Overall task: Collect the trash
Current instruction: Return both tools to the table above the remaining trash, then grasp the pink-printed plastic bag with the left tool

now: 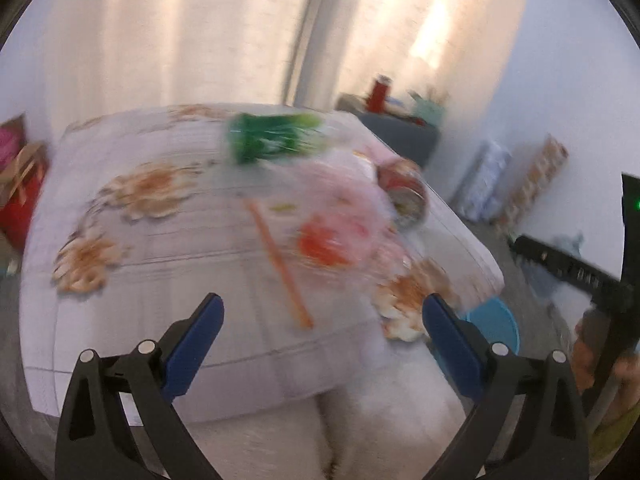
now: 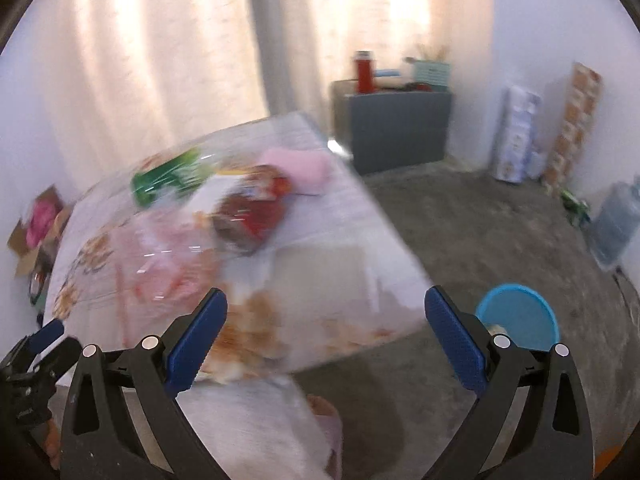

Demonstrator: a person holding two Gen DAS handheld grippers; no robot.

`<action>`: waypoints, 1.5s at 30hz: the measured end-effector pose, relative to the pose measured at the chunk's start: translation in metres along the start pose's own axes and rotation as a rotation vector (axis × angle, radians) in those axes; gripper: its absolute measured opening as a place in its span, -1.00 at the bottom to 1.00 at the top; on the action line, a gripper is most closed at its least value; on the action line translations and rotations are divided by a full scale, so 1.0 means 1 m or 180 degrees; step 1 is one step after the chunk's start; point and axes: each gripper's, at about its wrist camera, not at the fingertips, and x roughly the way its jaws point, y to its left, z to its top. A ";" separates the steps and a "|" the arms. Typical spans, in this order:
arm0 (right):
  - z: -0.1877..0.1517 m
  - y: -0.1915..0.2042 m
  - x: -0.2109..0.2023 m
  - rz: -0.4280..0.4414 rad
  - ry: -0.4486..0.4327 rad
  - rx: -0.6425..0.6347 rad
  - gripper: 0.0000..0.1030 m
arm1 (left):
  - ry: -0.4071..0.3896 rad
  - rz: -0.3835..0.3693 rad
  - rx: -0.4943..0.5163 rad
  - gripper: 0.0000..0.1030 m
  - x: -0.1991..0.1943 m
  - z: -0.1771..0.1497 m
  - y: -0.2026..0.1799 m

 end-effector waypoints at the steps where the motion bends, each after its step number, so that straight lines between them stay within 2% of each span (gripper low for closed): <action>1: 0.000 0.013 -0.001 0.0011 -0.0004 -0.0073 0.84 | -0.0028 -0.0034 -0.0099 0.89 -0.002 0.003 0.010; 3: 0.002 0.032 0.001 -0.0036 -0.0055 -0.0253 0.84 | -0.0014 -0.0154 -0.0264 0.89 0.000 0.007 0.024; 6: -0.001 0.051 -0.001 -0.0028 -0.0231 -0.0399 0.84 | 0.0036 -0.0142 -0.0447 0.89 0.005 0.018 0.034; 8: -0.007 0.053 -0.001 0.0001 -0.0265 -0.0432 0.84 | 0.0031 -0.0280 -0.0502 0.89 0.005 0.026 0.039; 11: -0.014 0.060 -0.001 0.0062 -0.0242 -0.0418 0.84 | -0.0041 -0.0415 -0.0570 0.89 0.013 0.035 0.040; 14: -0.016 0.063 0.003 0.0094 -0.0169 -0.0387 0.84 | -0.0090 -0.0673 -0.0584 0.89 0.018 0.042 0.039; 17: -0.014 0.063 0.008 0.0125 -0.0143 -0.0309 0.84 | 0.0030 -0.0886 -0.0674 0.89 0.036 0.053 0.035; 19: -0.014 0.061 0.008 0.0154 -0.0122 -0.0251 0.84 | 0.0096 -0.0938 -0.0795 0.89 0.049 0.059 0.033; 21: -0.013 0.058 0.013 0.0152 -0.0101 -0.0185 0.84 | 0.0118 -0.0890 -0.0801 0.89 0.061 0.065 0.029; 25: -0.015 0.050 0.022 0.0149 -0.0038 -0.0092 0.84 | 0.0121 -0.0580 -0.0561 0.89 0.083 0.077 0.011; 29: -0.019 0.041 0.030 0.0157 0.0055 -0.0004 0.84 | 0.0240 -0.0304 -0.0419 0.89 0.109 0.083 -0.001; 35: -0.022 0.030 0.036 0.0164 0.0098 0.0095 0.84 | 0.0206 0.0040 -0.0332 0.68 0.125 0.080 -0.007; 39: -0.023 0.024 0.037 0.0173 0.0109 0.0149 0.84 | 0.0180 0.0123 -0.0209 0.35 0.127 0.078 -0.012; 45: -0.025 0.018 0.035 0.0179 0.0102 0.0186 0.84 | 0.0204 0.0029 -0.0323 -0.19 0.122 0.073 -0.008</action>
